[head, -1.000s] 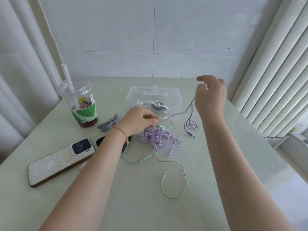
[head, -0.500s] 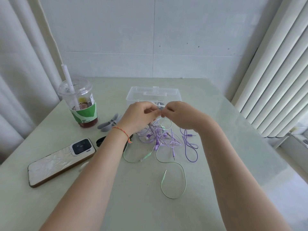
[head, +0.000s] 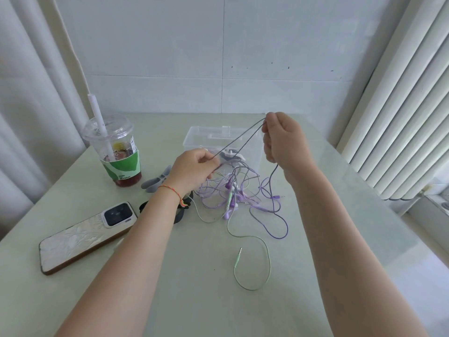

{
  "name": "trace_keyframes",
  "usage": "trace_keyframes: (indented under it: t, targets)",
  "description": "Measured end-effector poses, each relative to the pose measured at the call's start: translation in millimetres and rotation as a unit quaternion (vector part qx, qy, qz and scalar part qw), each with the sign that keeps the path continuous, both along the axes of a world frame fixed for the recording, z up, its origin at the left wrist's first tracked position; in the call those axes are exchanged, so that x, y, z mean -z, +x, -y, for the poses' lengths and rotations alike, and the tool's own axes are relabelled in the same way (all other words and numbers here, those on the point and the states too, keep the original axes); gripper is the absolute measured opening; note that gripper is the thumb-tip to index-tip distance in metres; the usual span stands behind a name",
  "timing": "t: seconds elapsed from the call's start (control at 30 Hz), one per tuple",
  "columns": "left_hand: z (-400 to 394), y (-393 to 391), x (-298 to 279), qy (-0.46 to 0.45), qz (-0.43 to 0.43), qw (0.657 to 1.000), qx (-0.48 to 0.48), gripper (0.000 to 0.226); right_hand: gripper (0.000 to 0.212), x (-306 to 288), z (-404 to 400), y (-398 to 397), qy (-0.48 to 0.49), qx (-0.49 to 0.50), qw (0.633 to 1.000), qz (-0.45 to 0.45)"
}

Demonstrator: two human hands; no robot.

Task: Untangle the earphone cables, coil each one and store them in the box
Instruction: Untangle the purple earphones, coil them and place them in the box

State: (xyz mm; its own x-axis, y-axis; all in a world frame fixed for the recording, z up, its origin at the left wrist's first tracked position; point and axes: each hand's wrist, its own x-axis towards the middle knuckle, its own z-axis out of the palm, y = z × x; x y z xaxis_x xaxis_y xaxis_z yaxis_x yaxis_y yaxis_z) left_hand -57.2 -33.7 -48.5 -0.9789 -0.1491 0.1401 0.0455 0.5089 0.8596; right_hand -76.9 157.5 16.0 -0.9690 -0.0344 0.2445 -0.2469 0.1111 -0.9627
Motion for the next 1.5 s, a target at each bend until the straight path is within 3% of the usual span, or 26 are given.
trace_keyframes:
  t: [0.03, 0.13, 0.23, 0.4, 0.47, 0.57, 0.73, 0.83, 0.97, 1.23, 1.33, 1.5]
  targets:
    - [1.9, -0.5, 0.8, -0.017, 0.013, 1.000, 0.002, 0.006, 0.034, -1.4, -0.2, 0.5, -0.027, 0.002, 1.000, -0.003]
    - [5.5, 0.7, 1.4, -0.049, 0.054, 0.997, 0.015, 0.037, 0.033, -4.6, -1.7, 1.6, -0.057, 0.010, 0.998, -0.030]
    - [2.5, 4.4, 0.1, -0.066, 0.072, 0.994, 0.038, 0.052, 0.030, -7.4, -1.7, 3.6, -0.132, -0.004, 0.989, -0.064]
    - [-3.2, 7.6, -4.3, -0.157, 0.092, 0.982, 0.040, 0.024, 0.026, -7.7, 3.8, 6.6, -0.160, -0.047, 0.982, -0.093]
    - [-3.7, 5.9, -1.1, -0.136, 0.109, 0.983, 0.062, 0.014, 0.026, -6.7, 5.0, 6.6, -0.124, -0.046, 0.989, -0.069]
    - [-6.2, 5.4, 1.0, -0.067, 0.128, 0.987, 0.068, 0.026, 0.026, -4.5, 6.0, 6.4, -0.045, -0.040, 0.998, 0.002]
    - [-5.6, 6.0, -1.0, -0.121, 0.122, 0.982, 0.078, 0.046, 0.028, -4.8, 6.8, 9.6, -0.047, -0.066, 0.994, 0.068]
    - [-4.8, 6.2, 1.6, -0.189, 0.099, 0.974, 0.077, 0.063, 0.029, -8.8, 6.8, 10.7, -0.110, -0.092, 0.989, 0.029]
    - [-4.4, 4.7, 1.6, -0.159, 0.058, 0.983, 0.078, 0.075, 0.028, -12.5, 6.9, 12.3, -0.187, -0.096, 0.976, -0.060]
    - [-0.2, 4.1, 5.7, -0.154, 0.097, 0.982, 0.049, 0.055, 0.028, -18.1, 0.1, 13.2, -0.265, -0.036, 0.955, -0.126]
    - [0.2, 2.3, 7.4, -0.172, 0.065, 0.983, 0.011, 0.048, 0.029, -18.9, -1.9, 13.4, -0.244, -0.029, 0.961, -0.126]
    - [-6.2, 4.7, 2.5, -0.107, -0.047, 0.992, -0.039, 0.022, 0.029, -15.7, 1.9, 17.1, -0.149, -0.050, 0.985, -0.069]
